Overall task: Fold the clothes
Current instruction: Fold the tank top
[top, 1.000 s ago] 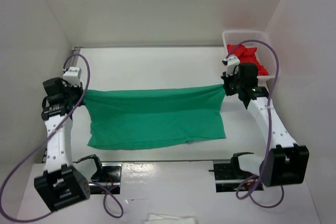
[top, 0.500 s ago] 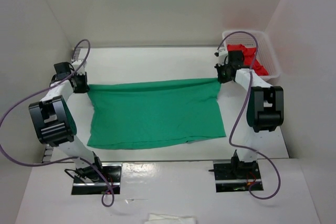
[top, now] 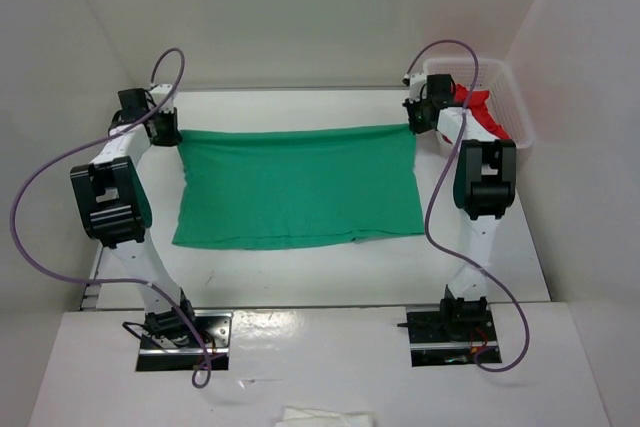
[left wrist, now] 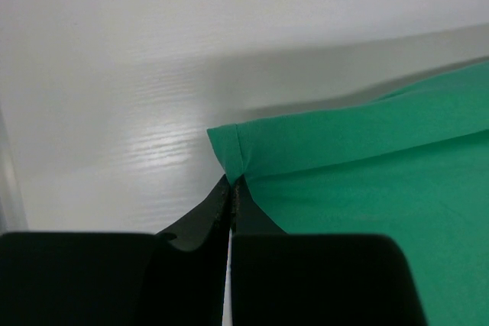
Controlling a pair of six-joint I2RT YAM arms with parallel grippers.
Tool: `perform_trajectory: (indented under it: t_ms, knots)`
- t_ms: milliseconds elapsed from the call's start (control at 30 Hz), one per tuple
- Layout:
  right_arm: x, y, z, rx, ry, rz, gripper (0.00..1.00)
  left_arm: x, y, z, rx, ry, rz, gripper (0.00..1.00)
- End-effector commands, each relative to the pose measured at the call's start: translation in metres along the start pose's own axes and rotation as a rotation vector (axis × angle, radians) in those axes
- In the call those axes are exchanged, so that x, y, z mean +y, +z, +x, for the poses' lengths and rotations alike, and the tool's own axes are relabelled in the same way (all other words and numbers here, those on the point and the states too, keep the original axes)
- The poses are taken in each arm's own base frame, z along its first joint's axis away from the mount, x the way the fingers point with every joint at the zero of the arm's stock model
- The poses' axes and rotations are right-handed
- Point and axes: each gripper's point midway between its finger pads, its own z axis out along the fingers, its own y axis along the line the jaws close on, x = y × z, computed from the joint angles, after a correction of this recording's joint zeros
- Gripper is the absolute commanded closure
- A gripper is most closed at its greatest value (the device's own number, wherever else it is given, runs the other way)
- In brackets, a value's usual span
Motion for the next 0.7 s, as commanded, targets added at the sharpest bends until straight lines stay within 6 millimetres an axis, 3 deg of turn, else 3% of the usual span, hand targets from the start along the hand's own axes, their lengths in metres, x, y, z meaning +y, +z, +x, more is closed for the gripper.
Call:
perform_trajectory:
  t_ms: [0,133,333,467,600,667]
  knots:
    - [-0.017,0.006,-0.016,-0.016,-0.030,0.061,1.00,0.002,0.016,-0.006,0.012,0.019,-0.009,1.00]
    - [-0.019,0.016,-0.018,-0.010,-0.030,0.058,1.00,0.002,0.019,-0.019,-0.012,0.016,0.004,1.00]
    - [-0.019,0.011,-0.033,-0.039,-0.023,0.044,1.00,-0.005,0.017,-0.032,-0.025,0.015,0.031,1.00]
    - [-0.013,-0.013,-0.049,-0.076,-0.019,0.019,1.00,-0.011,-0.002,-0.047,-0.063,0.036,0.042,1.00]
    - [0.002,-0.034,-0.048,-0.090,-0.056,0.011,1.00,-0.022,-0.030,-0.055,-0.100,0.067,0.053,1.00]
    - [0.003,-0.044,-0.047,-0.097,-0.067,0.013,1.00,-0.027,-0.036,-0.044,-0.083,0.070,0.068,1.00]
